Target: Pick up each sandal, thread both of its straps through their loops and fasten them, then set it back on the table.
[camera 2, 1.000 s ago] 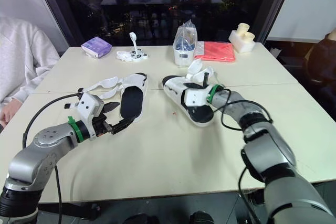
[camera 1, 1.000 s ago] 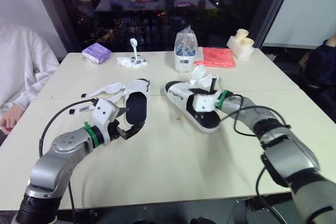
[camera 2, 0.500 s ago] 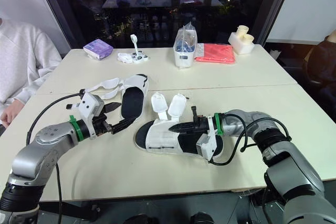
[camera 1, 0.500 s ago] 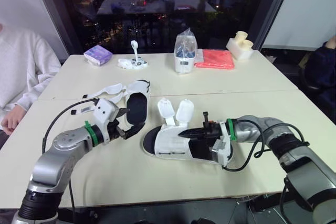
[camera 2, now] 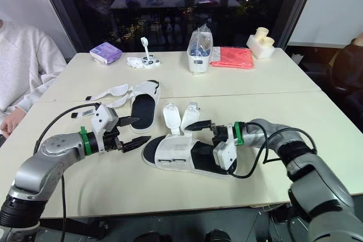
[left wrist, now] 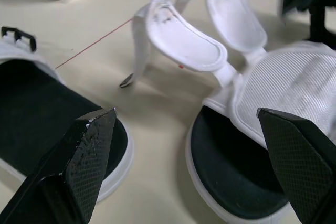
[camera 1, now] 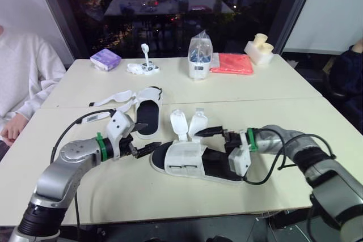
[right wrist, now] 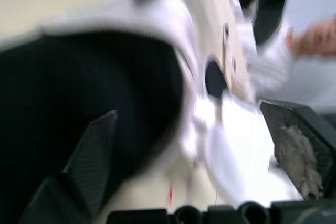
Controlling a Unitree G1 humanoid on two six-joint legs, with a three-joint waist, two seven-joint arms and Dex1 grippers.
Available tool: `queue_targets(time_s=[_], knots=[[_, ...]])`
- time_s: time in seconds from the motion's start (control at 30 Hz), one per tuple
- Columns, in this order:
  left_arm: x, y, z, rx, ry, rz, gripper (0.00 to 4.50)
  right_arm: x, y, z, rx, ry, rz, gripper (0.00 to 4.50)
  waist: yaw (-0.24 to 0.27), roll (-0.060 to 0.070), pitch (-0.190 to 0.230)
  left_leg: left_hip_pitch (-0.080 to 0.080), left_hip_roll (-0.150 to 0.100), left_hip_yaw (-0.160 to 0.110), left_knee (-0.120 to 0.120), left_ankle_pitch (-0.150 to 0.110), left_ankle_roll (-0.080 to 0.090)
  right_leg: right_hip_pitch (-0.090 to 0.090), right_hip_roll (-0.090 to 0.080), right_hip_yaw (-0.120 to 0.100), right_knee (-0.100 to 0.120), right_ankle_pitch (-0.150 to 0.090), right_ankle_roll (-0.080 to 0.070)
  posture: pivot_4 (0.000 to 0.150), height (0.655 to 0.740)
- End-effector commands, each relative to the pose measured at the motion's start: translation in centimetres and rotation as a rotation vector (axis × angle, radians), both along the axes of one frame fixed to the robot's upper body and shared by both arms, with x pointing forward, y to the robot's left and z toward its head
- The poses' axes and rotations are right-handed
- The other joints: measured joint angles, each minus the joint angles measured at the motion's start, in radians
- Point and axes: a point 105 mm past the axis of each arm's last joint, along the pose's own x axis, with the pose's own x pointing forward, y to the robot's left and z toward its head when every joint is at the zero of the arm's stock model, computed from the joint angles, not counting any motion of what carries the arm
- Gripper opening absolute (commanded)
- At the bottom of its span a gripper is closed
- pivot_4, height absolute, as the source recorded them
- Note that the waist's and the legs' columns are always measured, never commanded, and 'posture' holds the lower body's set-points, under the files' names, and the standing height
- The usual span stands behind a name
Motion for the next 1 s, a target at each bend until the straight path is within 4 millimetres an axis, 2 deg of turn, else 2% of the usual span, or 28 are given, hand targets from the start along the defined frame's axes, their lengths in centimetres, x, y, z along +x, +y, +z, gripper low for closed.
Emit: queue_targets(time_s=[0.03, 0.13, 0.2, 0.3, 0.4, 0.47, 0.83, 1.0], knots=[[-0.3, 0.1, 0.0, 0.048, -0.030, -0.053, 4.50, -0.7, -0.5, 2.0, 0.056, 0.169, -0.091, 4.45, 0.002, 0.000, 0.000, 0.000, 0.000, 0.000, 0.000, 0.000, 0.000, 0.000, 0.000, 0.000, 0.000, 0.000, 0.000, 0.150, 0.7400], [-0.4, 0.2, -0.5, 0.078, -0.023, -0.106, 4.50, -1.7, -1.1, 3.2, 0.099, 0.343, -0.172, 4.45, 0.005, 0.000, 0.000, 0.000, 0.000, 0.000, 0.000, 0.000, 0.001, 0.000, -0.001, 0.000, 0.000, 0.000, 0.000, 0.150, 0.7400], [-0.3, 0.1, -1.0, 0.089, -0.020, -0.145, 3.95, -2.1, -1.3, 4.2, 0.147, 0.436, -0.227, 4.50, 0.015, 0.001, 0.000, 0.000, 0.001, 0.000, 0.000, -0.001, 0.001, 0.000, -0.001, 0.000, 0.001, 0.000, 0.000, 0.150, 0.7400], [-0.1, -0.1, -1.7, 0.122, -0.025, -0.200, 2.69, -2.1, -1.6, 4.9, 0.206, 0.513, -0.303, 4.50, 0.026, 0.000, 0.000, 0.000, 0.001, 0.000, 0.001, -0.002, 0.002, -0.002, -0.003, 0.000, 0.000, 0.001, -0.001, 0.150, 0.7400], [0.3, -0.8, -2.4, 0.122, -0.014, -0.254, 1.00, -1.7, -2.0, 5.4, 0.283, 0.565, -0.379, 4.50, 0.042, 0.000, 0.000, -0.001, 0.001, 0.000, 0.001, -0.003, 0.003, -0.002, -0.004, -0.001, 0.000, 0.001, -0.001, 0.150, 0.7400], [0.6, -1.1, -2.9, 0.134, -0.007, -0.288, 0.06, -1.6, -2.2, 5.5, 0.312, 0.581, -0.411, 4.50, 0.051, 0.000, 0.000, -0.002, 0.001, 0.001, 0.002, -0.004, 0.004, -0.003, -0.005, -0.001, 0.000, 0.001, -0.001, 0.150, 0.7400], [2.3, -4.4, -3.8, 0.103, 0.018, -0.432, 0.06, -2.0, -2.9, 5.2, 0.456, 0.761, -0.538, 4.50, 0.051, 0.000, 0.000, -0.007, 0.000, 0.001, 0.003, -0.003, 0.005, -0.005, -0.003, -0.004, 0.000, 0.001, -0.001, 0.150, 0.7400], [2.2, -5.5, -4.5, 0.131, 0.046, -0.499, 0.06, -2.0, -3.7, 4.8, 0.563, 0.946, -0.618, 4.50, 0.051, 0.000, 0.000, -0.007, 0.000, 0.001, 0.003, -0.003, 0.006, -0.006, -0.002, -0.004, 0.000, 0.001, -0.001, 0.150, 0.7400]])
